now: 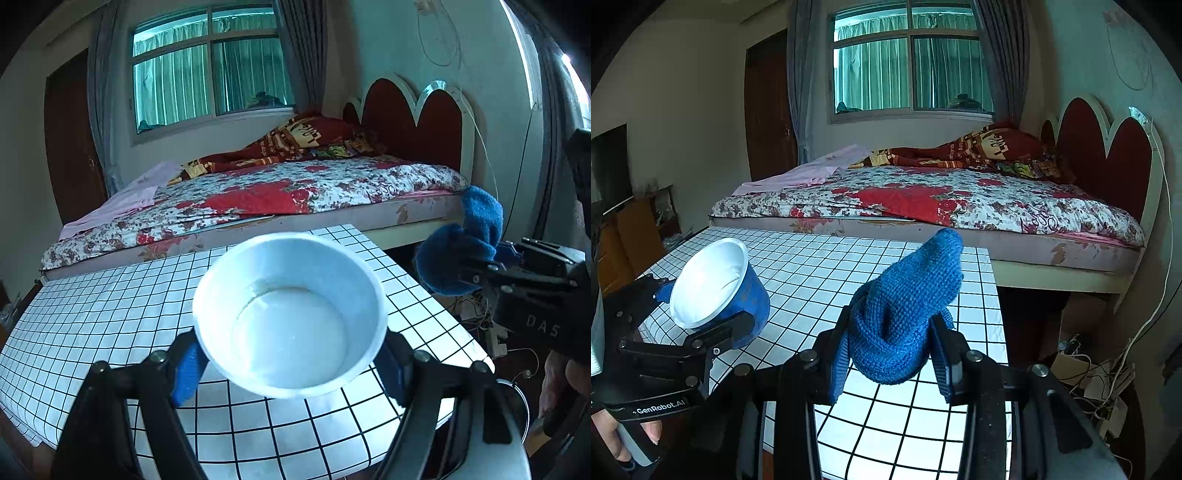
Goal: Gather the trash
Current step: 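Lift the cup and glove and carry them over the bin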
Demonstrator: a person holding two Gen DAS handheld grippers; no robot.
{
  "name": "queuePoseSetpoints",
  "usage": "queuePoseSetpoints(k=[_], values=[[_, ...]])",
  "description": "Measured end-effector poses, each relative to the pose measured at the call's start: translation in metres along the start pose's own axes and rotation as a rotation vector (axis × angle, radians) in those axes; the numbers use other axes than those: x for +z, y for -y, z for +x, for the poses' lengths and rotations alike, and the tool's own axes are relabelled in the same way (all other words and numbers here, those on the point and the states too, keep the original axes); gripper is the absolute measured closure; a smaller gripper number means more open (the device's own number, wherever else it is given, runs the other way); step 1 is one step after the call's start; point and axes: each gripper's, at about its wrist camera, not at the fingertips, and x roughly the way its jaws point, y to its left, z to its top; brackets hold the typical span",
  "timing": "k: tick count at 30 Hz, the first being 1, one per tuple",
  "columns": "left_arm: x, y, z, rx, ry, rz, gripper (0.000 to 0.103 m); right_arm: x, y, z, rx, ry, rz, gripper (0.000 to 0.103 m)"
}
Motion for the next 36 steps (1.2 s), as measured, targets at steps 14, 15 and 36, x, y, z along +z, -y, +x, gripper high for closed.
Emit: queuePoseSetpoints(k=[14,15,36], values=[[-0.018,0.05,-0.019,-0.11,0.035,0.022,0.025,-0.033,0.036,-0.052,-0.09,0.028,0.03,0.063],[-0.018,0.055,-0.019,-0.12,0.035,0.027,0.025,-0.036,0.041,-0.057,-0.098,0.029,0.038,0.063],[-0.042,0.172,-0.026,-0.352,-0.008,0.156,0.025,-0.114,0.123,-0.127,-0.29,-0.019,0.164,0.063]])
